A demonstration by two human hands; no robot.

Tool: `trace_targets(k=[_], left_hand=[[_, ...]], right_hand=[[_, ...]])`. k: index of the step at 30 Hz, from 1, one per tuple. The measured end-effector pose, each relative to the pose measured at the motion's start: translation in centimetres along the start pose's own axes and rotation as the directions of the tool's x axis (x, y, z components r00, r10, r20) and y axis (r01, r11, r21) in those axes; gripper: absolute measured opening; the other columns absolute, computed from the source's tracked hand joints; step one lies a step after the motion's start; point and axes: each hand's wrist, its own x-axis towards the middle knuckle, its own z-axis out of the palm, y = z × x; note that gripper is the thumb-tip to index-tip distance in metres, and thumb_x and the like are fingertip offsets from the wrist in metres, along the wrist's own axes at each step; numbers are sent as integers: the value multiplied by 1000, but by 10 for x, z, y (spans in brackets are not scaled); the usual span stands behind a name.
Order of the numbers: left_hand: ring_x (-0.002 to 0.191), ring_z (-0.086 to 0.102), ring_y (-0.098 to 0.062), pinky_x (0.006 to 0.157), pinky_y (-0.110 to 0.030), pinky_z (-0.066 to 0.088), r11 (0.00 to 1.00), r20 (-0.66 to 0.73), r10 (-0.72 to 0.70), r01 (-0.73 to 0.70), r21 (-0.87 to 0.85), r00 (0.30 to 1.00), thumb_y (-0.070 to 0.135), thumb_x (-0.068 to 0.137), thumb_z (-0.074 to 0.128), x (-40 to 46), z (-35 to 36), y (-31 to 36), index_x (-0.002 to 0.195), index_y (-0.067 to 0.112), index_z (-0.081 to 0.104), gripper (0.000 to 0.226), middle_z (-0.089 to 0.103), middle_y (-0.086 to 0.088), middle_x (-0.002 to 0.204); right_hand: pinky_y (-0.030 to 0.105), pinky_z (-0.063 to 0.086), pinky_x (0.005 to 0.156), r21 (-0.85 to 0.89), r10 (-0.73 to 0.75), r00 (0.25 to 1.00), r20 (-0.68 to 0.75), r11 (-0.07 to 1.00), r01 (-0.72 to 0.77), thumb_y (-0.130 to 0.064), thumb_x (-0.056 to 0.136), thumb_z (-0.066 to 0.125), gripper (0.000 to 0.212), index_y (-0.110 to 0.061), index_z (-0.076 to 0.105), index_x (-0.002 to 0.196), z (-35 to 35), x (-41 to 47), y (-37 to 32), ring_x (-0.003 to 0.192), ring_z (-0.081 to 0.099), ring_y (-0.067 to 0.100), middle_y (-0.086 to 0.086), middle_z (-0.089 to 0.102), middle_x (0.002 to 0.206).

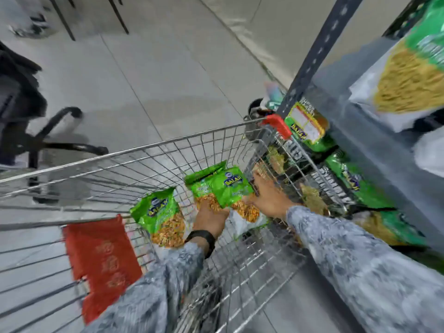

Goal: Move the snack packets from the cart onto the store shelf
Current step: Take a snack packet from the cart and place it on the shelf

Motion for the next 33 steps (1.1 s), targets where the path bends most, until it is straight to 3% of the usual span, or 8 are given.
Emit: trace_targets(k=[5, 9, 12, 17, 20, 24, 26, 33], left_hand=[[112, 66, -28, 93, -34, 49, 947, -9, -137, 129, -293, 991, 32, 81, 78, 57, 51, -17, 118, 12, 55, 48, 67, -2, 113], [101, 70, -23, 94, -38, 55, 931, -72, -113, 80, -355, 991, 36, 74, 83, 69, 69, -17, 108, 12, 68, 44, 74, -4, 106], [101, 71, -28, 96, -45, 56, 936, -34, -120, 102, -337, 992, 31, 73, 81, 73, 68, -16, 111, 11, 70, 44, 75, -7, 108], [71, 59, -18, 61, -24, 50, 908, -67, 16, -43, -418, 998, 2, 82, 73, 41, 27, 7, 92, 9, 64, 14, 72, -14, 91], [81, 65, -21, 80, -47, 57, 862, -30, 216, -205, -463, 976, -6, 83, 68, -7, -7, 44, 87, 16, 61, 24, 74, 6, 73], [79, 70, -6, 66, -22, 55, 773, 56, 534, -459, -438, 844, -1, 86, 67, -103, -26, 103, 114, 19, 66, 34, 80, 9, 97], [93, 68, -20, 80, -37, 55, 731, 101, 632, -547, -409, 768, 10, 82, 70, -150, -15, 129, 118, 22, 68, 38, 78, 0, 113], [97, 70, -16, 88, -34, 56, 513, 332, 852, -771, -376, 405, 3, 84, 68, -293, 130, 196, 115, 14, 71, 33, 79, -3, 110]], right_hand=[[35, 52, 87, 82, 162, 987, -13, 984, -160, -31, 101, 60, 62, -10, 39, 155, 25, 83, 32, 123, 58, 31, 23, 50, 153], [52, 51, 106, 197, 252, 967, 25, 947, -252, -28, 95, 66, 54, 1, 53, 139, 51, 122, 59, 122, 64, 41, 24, 66, 135], [43, 56, 99, 260, 309, 949, 56, 914, -313, -34, 75, 73, 69, -3, 56, 134, 66, 153, 87, 111, 68, 32, 22, 68, 133], [24, 58, 74, 468, 270, 962, -38, 856, -222, -18, 77, 78, 12, -12, 70, 83, 8, 69, 21, 84, 71, 28, 15, 76, 98], [44, 60, 91, 525, 142, 974, -177, 851, -28, -41, 68, 77, 34, -10, 65, 69, -21, 14, 2, 91, 72, 33, 20, 78, 102], [62, 59, 82, 647, 9, 893, -450, 693, 319, -49, 60, 80, 52, -8, 74, 91, -62, -100, 2, 81, 74, 30, 21, 79, 90], [59, 60, 89, 688, 6, 857, -516, 598, 411, -37, 72, 82, 32, -17, 77, 96, -84, -164, 9, 93, 77, 28, 12, 82, 98], [46, 62, 89, 606, 333, 513, -791, 545, 580, -30, 56, 94, 56, -26, 67, 105, -138, -357, 140, 93, 79, 21, 1, 83, 97]])
